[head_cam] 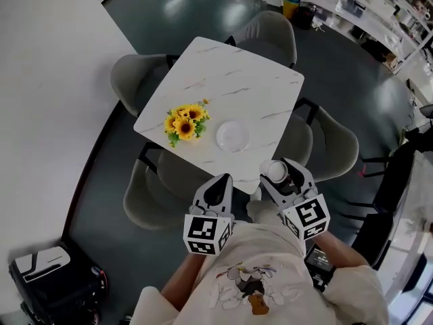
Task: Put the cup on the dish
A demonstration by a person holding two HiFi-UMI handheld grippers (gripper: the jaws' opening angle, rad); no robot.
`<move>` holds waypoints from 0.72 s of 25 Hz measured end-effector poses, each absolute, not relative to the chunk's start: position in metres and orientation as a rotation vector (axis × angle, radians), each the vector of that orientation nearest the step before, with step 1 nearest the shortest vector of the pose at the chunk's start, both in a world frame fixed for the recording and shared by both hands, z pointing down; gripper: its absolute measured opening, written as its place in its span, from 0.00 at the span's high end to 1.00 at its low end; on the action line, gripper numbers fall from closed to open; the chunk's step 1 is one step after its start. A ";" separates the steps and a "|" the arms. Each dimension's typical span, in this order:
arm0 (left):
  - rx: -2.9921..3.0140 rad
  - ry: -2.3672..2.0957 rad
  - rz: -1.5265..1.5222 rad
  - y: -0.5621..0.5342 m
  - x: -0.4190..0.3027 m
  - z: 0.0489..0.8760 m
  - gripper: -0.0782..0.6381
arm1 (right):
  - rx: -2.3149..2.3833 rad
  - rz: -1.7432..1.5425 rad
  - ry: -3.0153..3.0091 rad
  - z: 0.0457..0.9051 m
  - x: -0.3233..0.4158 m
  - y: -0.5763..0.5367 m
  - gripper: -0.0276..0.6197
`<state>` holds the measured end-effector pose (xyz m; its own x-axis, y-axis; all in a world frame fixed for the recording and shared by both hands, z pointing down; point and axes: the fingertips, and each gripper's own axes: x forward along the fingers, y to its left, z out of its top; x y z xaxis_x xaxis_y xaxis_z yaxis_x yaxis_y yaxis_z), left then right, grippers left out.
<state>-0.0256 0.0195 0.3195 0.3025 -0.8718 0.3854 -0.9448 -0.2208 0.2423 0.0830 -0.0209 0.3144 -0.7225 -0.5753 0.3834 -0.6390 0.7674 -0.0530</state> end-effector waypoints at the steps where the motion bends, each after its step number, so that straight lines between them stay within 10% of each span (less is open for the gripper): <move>1: 2.142 -1.628 0.237 0.013 -0.023 0.320 0.89 | 0.907 0.258 -2.622 0.316 0.083 -0.028 0.54; 18: 1.914 -1.803 0.242 -0.048 -0.018 0.345 0.89 | 0.577 0.231 -2.710 0.339 0.060 -0.103 0.54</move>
<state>-0.0184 -0.0482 0.3454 0.1091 -0.8849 0.4529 -0.9730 -0.0019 0.2308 0.0598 -0.1028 0.3391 -0.8522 -0.3624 0.3774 -0.4210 0.9032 -0.0832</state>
